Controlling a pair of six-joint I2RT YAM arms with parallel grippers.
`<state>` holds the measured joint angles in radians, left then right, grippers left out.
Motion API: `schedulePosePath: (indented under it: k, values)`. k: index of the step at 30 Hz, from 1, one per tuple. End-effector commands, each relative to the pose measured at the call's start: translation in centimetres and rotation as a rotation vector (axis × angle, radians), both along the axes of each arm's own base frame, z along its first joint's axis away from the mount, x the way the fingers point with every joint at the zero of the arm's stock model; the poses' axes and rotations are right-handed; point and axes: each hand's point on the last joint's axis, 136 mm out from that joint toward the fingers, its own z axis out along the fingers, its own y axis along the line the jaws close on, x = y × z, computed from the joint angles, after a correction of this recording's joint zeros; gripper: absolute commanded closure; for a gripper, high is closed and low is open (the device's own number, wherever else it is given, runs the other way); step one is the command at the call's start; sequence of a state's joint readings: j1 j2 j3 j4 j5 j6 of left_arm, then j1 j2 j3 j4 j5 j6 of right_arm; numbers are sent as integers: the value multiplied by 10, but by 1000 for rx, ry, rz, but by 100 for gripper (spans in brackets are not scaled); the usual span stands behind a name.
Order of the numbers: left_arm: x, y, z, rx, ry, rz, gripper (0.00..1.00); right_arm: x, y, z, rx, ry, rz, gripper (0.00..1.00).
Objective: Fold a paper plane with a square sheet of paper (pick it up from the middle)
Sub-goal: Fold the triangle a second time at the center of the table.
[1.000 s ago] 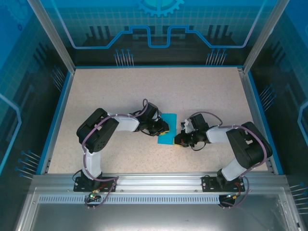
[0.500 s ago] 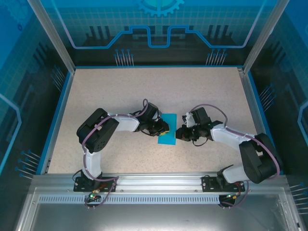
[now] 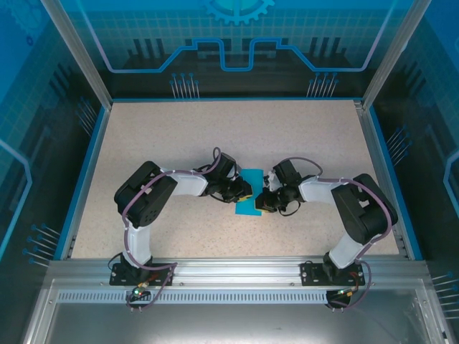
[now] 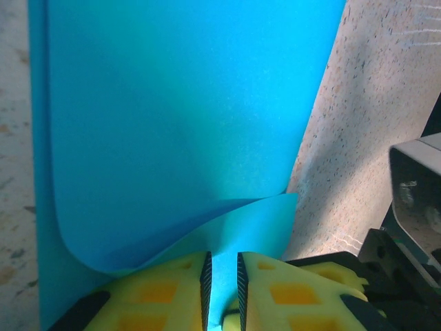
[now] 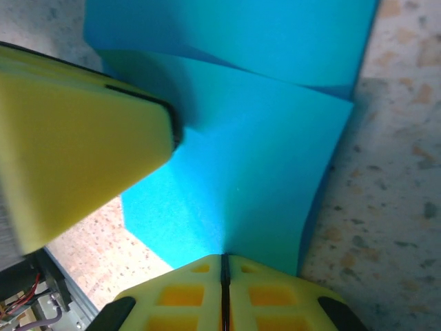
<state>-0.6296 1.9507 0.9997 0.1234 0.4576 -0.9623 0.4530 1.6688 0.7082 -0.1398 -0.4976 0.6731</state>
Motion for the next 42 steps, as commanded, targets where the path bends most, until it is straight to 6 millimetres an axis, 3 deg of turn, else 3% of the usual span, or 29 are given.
schedulePosePath:
  k: [1, 7, 12, 17, 27, 34, 42]
  values:
    - [-9, 5, -20, 56, 36, -16, 79, -16, -12, -19, -79, 42, 18, 91]
    - [-4, 0, -11, 40, 7, -27, 78, -29, -24, -36, -128, 84, 9, 92]
    - [4, -6, 21, -6, -73, -43, 71, -28, -23, -33, -114, 80, -4, 92]
    - [3, -13, 39, -68, -78, -43, 72, -25, -20, -29, -99, 70, -15, 92]
    - [-12, -21, 21, -75, -29, -41, 75, -25, -20, -30, -96, 72, -19, 93]
    - [-10, -10, -4, 5, -27, -12, 78, -27, -23, -33, -111, 77, -18, 93]
    - [-8, 3, -20, 71, -43, 22, 80, -28, -26, -37, -122, 88, -25, 93]
